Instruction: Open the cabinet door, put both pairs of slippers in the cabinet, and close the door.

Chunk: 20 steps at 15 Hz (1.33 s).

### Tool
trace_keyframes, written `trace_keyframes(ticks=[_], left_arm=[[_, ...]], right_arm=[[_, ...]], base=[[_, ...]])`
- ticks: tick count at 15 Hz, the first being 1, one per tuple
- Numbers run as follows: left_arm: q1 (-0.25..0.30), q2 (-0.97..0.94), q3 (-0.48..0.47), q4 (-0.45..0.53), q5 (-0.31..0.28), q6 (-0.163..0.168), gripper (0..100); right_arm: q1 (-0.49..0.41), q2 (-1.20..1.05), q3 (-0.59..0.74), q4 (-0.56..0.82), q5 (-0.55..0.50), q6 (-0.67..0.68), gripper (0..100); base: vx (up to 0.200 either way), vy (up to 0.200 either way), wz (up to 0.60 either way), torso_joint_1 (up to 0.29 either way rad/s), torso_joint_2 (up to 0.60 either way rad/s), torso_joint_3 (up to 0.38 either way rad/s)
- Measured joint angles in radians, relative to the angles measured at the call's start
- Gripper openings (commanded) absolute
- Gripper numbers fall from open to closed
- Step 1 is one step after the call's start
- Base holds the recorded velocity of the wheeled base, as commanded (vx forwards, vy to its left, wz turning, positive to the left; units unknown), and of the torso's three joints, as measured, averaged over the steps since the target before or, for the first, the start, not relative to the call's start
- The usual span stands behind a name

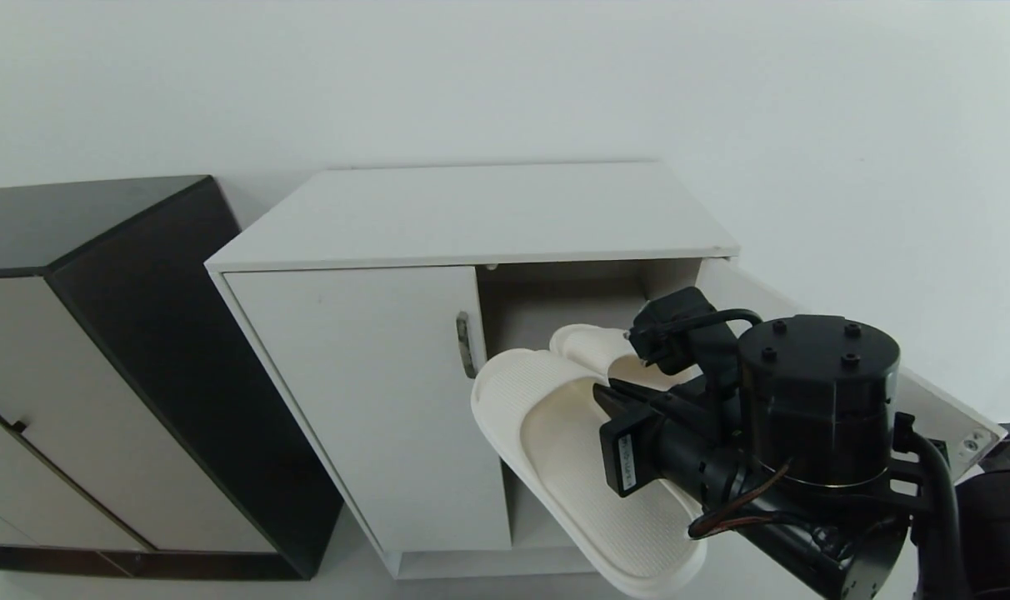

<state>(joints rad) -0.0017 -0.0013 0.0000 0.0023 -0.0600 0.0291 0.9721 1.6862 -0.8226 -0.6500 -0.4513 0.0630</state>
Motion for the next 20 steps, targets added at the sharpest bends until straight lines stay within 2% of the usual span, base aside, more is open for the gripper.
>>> trace_keyframes(ticks=[8,15,20], left_arm=[[0.0,0.0,0.0,0.001,0.0,0.0,0],[0.0,0.0,0.0,0.0,0.0,-0.001,0],[0.0,0.0,0.0,0.0,0.0,-0.003,0]], right_arm=[[0.0,0.002,0.006,0.0,0.001,-0.001,0],[0.0,0.009,0.011,0.0,0.0,-0.003,0],[-0.007,0.014,0.011,0.0,0.001,-0.002,0]], base=[[0.0,0.0,0.0,-0.143,0.47,0.33],[0.0,0.0,0.0,-0.061,0.45,0.38],[0.0,0.0,0.0,-0.005,0.11,0.1]])
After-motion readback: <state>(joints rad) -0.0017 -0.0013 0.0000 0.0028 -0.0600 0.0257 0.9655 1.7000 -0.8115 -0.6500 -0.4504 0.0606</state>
